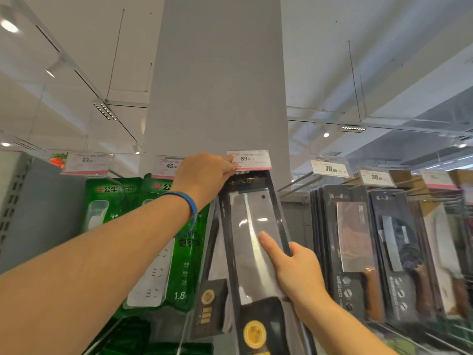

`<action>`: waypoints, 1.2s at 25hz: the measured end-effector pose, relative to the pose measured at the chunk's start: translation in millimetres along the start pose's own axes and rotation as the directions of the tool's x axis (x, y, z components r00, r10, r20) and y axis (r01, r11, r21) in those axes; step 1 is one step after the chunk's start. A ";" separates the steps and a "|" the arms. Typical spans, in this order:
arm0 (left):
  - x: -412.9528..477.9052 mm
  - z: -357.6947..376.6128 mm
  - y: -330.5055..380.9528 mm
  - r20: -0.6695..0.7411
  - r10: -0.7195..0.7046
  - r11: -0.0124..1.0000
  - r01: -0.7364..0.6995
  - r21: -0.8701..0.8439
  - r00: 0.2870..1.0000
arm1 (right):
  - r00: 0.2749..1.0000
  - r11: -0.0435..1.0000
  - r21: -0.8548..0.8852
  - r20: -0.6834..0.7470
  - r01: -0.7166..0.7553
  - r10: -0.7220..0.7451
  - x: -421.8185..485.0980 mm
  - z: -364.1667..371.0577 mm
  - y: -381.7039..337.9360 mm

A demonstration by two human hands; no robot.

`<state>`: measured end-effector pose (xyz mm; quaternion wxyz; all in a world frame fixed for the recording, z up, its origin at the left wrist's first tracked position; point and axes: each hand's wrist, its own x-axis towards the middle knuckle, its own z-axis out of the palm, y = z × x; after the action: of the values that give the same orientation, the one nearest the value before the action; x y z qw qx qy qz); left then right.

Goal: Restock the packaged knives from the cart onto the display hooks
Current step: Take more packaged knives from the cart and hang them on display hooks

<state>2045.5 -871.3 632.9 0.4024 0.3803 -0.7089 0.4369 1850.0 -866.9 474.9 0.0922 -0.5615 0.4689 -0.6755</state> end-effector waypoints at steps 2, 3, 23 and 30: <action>-1.2 0.1 2.4 -0.063 0.009 1.000 -0.008 0.025 0.998 | 0.999 0.999 -0.035 0.016 -0.041 0.042 1.9 10.3 -1.9; -2.3 0.3 3.8 -0.081 0.008 1.000 -0.007 0.021 0.997 | 0.998 0.997 -0.040 0.016 -0.065 0.065 1.6 14.6 0.0; 2.0 -9.0 -3.1 -0.085 -0.103 0.990 0.093 -0.106 0.991 | 0.998 0.997 -0.081 0.058 0.006 -0.001 0.3 21.1 -3.0; -0.8 -8.1 -1.9 -0.104 -0.099 0.990 0.087 -0.112 0.990 | 0.997 0.997 -0.004 0.038 -0.073 0.073 -0.8 15.4 8.3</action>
<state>2049.4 -864.3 635.1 0.4802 0.3663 -0.6899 0.3991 1859.9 -879.0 467.1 0.1247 -0.5570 0.4882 -0.6602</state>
